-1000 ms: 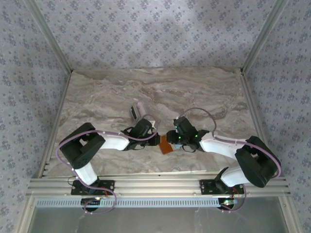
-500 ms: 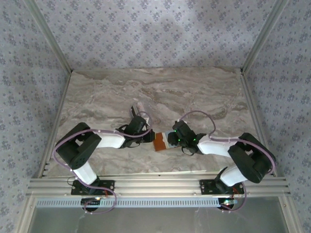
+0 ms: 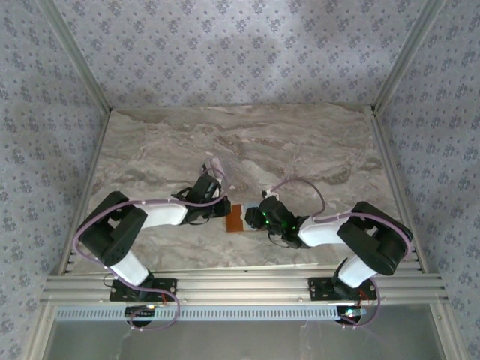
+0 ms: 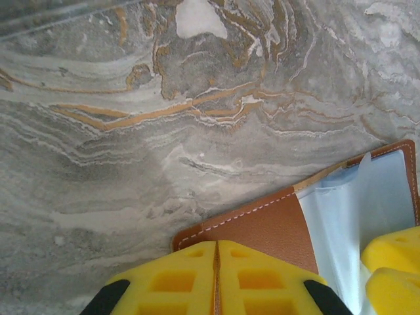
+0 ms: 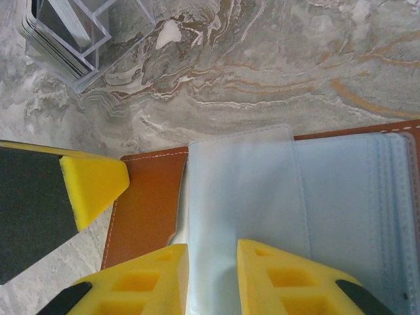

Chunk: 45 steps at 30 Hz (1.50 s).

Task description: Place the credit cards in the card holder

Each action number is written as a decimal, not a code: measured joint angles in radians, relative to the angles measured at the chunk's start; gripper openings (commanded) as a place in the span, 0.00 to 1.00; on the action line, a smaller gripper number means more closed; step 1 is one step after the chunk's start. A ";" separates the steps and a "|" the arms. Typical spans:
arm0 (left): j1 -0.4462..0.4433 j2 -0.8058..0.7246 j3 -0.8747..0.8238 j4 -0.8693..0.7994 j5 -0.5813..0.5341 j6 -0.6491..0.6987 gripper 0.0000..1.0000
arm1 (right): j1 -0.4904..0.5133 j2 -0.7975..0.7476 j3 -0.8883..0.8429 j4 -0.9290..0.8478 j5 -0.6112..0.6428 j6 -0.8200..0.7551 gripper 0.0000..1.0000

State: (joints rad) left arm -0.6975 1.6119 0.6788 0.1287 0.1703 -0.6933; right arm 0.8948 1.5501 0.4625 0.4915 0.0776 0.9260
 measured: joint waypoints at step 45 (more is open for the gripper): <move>-0.182 -0.115 -0.063 -0.033 -0.075 -0.023 0.13 | 0.034 -0.138 0.195 -0.541 0.056 -0.157 0.51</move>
State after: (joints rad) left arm -0.8799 1.4967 0.6159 0.0959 0.0952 -0.7166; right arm 0.9291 1.4117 0.6571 -0.0498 0.1337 0.7692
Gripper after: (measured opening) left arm 0.132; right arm 0.476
